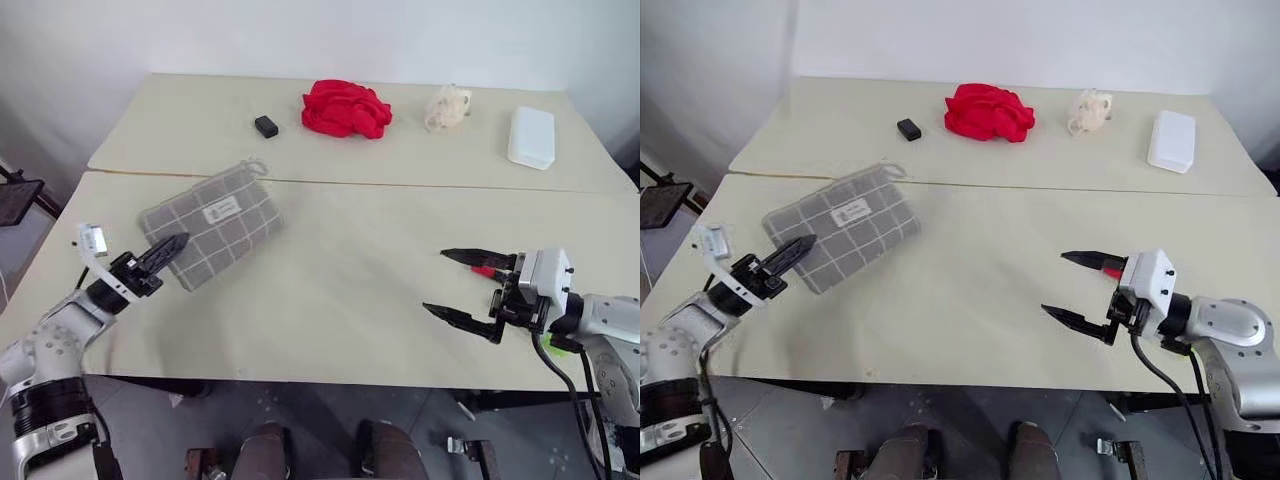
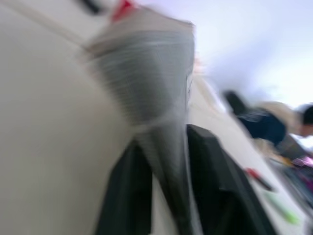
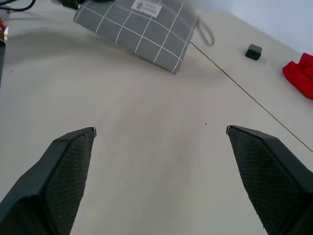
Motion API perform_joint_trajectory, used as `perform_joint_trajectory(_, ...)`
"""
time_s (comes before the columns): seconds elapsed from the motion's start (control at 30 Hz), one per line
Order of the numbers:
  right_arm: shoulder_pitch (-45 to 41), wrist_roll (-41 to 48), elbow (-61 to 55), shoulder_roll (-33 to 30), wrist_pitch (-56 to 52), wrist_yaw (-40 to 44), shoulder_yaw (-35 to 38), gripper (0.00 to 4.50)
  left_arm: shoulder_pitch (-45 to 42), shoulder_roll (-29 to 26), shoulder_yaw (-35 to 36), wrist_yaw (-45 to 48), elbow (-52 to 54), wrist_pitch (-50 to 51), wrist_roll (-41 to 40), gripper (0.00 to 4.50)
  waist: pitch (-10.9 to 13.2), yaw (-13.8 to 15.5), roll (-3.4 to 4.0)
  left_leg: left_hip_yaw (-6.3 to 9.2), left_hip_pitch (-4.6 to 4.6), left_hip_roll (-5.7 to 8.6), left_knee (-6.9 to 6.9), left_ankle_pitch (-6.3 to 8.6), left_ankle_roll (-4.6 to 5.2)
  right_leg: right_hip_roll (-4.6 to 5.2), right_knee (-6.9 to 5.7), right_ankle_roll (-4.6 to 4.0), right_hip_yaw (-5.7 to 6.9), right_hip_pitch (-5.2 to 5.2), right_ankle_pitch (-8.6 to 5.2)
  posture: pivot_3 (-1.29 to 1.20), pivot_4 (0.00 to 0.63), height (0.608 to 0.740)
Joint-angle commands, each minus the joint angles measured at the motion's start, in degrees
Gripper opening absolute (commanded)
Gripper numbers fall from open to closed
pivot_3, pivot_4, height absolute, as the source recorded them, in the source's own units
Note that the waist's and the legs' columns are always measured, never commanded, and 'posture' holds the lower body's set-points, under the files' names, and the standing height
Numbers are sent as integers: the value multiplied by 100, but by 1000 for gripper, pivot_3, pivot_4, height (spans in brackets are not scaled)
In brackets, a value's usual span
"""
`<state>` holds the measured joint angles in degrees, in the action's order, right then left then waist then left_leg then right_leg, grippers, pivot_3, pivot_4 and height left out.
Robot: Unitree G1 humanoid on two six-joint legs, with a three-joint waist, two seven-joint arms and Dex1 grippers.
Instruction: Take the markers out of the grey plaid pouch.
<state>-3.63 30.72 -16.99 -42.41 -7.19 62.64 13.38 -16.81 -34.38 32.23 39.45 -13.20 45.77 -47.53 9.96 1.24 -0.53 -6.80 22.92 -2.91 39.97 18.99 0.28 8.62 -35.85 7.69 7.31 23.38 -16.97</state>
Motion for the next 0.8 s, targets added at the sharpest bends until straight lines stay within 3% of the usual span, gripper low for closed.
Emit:
perform_joint_trajectory(0.03, 60, 108, -276, 115, -8, -128, -43, 4500, 128, -263, -14, -321, -95, -606, 638, 2332, 0, -2, -1, -1, 0, 0, 0, 0, 0, -1, 0, 0, 0, 0, 0, 0, 150, 740)
perform_joint_trajectory(0.17, 161, 12, -234, 192, 84, -146, -118, 4500, 584, -1005, -748, -215, -595, -2452, 2323, 3525, -3, -8, -5, -6, -5, 0, -3, 1, -3, -2, 0, -3, -2, 0, -1, 0, 150, 740)
perform_joint_trajectory(0.33, 242, 32, -156, 171, 115, -123, -32, 4500, 1288, -1549, -619, 1288, -747, -4430, 2571, 3525, -3, -84, -6, -35, -27, -1, -37, 5, -8, -2, 4, -10, -21, 7, -5, 0, 150, 740)
perform_joint_trajectory(0.47, 356, -36, -31, 145, 287, -12, 20, 4500, 1811, -1498, -489, 1967, 268, -4054, 1929, 4396, -3, -110, -5, -36, -29, -4, -37, 6, -10, -1, 2, -12, -22, 6, -6, 0, 150, 740)
perform_joint_trajectory(0.63, 400, -145, 62, 129, 477, 71, -46, 4500, 1942, -1184, -748, 1860, 1710, -3682, 1598, 4456, -2, -92, -6, -33, -40, -3, -36, 7, -8, 0, -1, -12, -30, -2, -6, 0, 150, 740)
perform_joint_trajectory(0.8, 319, -292, 256, 162, 671, 102, -109, 4500, 1961, -1003, -1093, 1624, 2318, -3251, 1631, 4456, -3, -143, -6, -35, -61, -4, -51, 7, -8, -3, -2, -12, -46, -5, -6, 0, 150, 740)
